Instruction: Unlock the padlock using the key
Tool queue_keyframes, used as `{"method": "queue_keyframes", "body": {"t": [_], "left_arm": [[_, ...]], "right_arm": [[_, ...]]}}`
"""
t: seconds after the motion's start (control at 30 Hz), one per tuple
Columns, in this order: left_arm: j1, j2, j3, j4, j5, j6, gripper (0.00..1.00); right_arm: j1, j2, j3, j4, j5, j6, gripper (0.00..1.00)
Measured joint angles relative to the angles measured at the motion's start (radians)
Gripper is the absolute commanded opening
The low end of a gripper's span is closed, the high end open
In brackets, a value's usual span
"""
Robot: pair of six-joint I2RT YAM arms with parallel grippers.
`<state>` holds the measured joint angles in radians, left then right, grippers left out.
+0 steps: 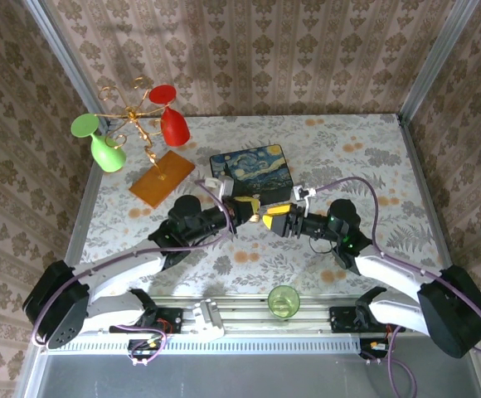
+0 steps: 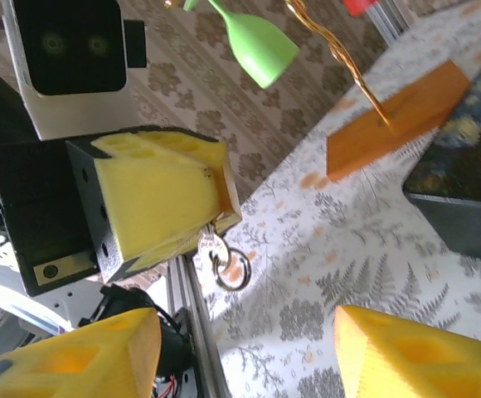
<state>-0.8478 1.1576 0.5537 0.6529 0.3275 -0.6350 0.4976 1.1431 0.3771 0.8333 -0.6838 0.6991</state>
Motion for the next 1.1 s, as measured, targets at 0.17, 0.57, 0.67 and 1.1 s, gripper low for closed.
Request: {"method": "queue_keyframes", "body": {"t": [0.17,0.57,0.67,1.1], "left_arm": [[-0.021,-0.001,-0.006,0.053,-0.028,0.006,0.00],[-0.053,-0.030,-0.022,0.094,-0.099,0.034,0.00],[-0.061,-0.060,-0.039,0.097,-0.116,0.038,0.00],[-0.061,-0.084,-0.048,0.149,-0.145,0.045,0.00]], "right_arm": [[0.000,0.048,0.018,0.147,-0.021,0.068,0.42],[0.000,0.167,0.056,0.346,-0.066,0.164,0.35],[0.000,0.184,0.056,0.375,-0.069,0.179,0.35],[0.024,0.222,0.111,0.412,-0.108,0.203,0.36]]}}
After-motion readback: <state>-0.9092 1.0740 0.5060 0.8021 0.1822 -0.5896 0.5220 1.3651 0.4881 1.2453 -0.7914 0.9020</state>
